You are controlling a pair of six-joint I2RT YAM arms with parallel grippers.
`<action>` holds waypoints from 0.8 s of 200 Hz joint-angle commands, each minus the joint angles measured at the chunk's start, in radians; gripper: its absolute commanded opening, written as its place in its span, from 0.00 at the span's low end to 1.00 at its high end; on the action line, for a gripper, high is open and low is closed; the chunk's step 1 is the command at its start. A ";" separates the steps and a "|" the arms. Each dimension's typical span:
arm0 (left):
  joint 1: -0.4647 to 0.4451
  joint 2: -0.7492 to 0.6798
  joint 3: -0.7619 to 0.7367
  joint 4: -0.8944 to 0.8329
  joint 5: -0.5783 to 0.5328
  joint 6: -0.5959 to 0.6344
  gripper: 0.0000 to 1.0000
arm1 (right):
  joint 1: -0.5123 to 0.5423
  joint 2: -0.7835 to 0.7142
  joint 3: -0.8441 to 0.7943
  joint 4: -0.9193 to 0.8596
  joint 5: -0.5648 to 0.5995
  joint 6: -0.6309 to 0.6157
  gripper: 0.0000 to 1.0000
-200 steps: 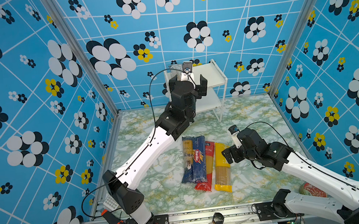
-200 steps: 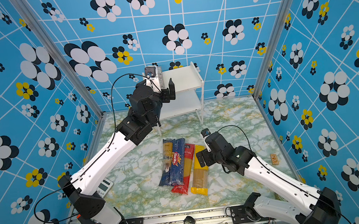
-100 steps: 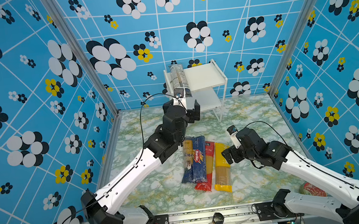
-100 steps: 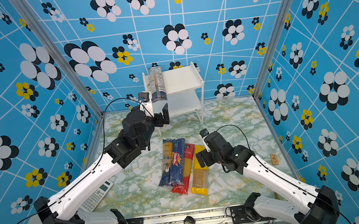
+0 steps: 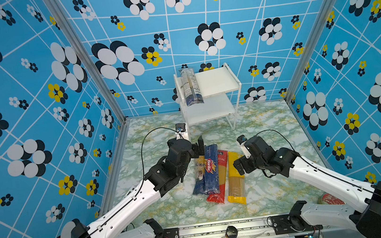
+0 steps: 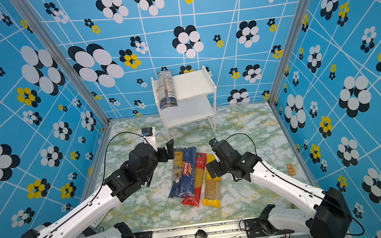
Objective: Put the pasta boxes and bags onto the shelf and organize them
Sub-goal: 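Open the left gripper, release the bag and swing back toward the table packs, then lower the left gripper onto the clear blue-bottomed Ankara bag while right hovers over Barilla box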
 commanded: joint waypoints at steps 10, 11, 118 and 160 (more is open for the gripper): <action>-0.003 0.029 -0.067 -0.025 0.071 -0.084 0.99 | 0.008 0.088 0.038 0.054 -0.035 0.041 0.99; -0.003 0.030 -0.068 -0.026 0.073 -0.085 0.99 | 0.008 0.090 0.038 0.056 -0.033 0.042 0.99; -0.006 0.115 -0.228 -0.074 0.158 -0.244 0.99 | 0.009 0.243 0.056 0.213 -0.060 0.100 0.99; -0.011 0.126 -0.272 -0.094 0.192 -0.296 0.99 | 0.008 0.292 0.069 0.262 -0.111 0.123 0.99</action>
